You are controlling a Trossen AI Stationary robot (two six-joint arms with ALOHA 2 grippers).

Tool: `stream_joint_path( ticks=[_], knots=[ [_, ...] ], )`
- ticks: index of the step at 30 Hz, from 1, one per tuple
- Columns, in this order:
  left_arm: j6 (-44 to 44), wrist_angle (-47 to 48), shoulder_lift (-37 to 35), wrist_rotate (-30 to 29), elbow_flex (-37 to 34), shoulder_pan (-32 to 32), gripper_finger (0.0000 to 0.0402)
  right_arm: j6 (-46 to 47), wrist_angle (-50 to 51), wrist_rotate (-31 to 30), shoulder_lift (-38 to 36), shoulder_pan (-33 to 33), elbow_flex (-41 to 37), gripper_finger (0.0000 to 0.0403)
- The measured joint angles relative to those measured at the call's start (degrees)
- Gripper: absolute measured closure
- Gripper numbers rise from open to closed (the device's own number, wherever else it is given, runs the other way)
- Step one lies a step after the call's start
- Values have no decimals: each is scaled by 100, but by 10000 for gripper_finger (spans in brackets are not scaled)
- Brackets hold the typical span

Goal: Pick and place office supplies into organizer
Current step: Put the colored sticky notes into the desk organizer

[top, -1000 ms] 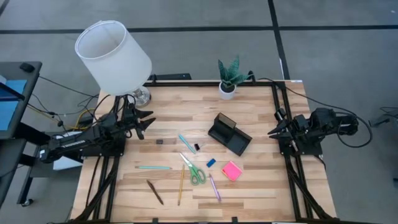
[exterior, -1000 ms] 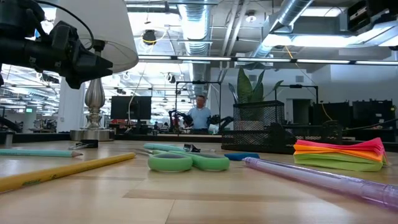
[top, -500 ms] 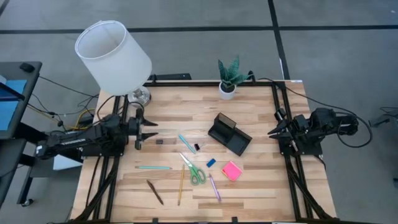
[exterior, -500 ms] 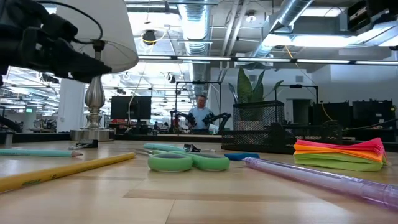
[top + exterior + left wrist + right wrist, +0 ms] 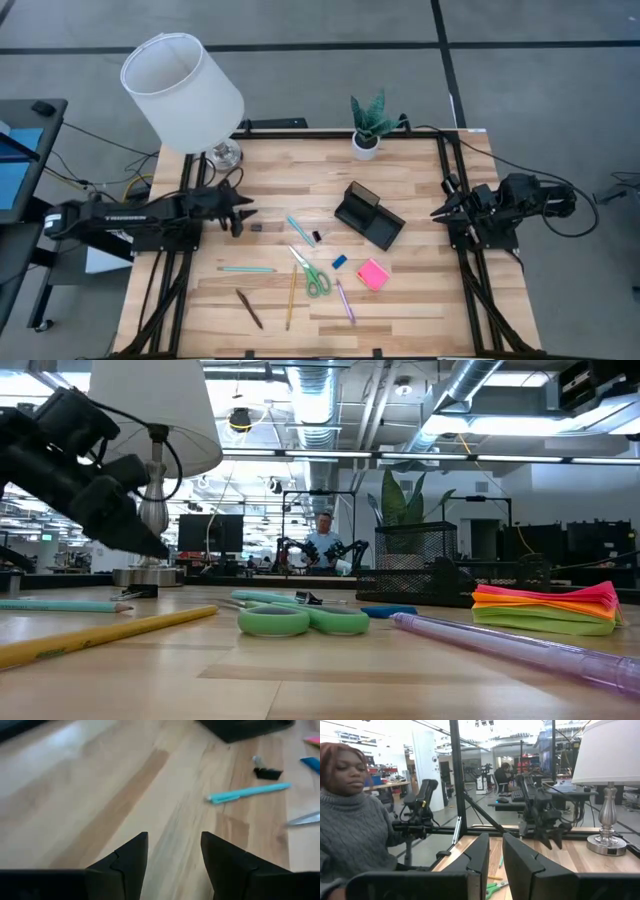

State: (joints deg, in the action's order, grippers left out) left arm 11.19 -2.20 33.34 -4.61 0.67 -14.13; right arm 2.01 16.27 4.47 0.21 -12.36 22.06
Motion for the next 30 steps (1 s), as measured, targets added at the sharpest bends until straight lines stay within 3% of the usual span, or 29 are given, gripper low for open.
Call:
stream_joint_path(
  ticks=[12,21,30],
  knots=[
    [633,46,383,395,0,0,226,-2,0,0,0,0,-2,355],
    [485,27,381,383,0,1,226,-797,-77,-12,1,2,-3,355],
    [696,-225,381,46,0,0,226,-1298,-1904,-6,240,2,-2,355]
  ],
)
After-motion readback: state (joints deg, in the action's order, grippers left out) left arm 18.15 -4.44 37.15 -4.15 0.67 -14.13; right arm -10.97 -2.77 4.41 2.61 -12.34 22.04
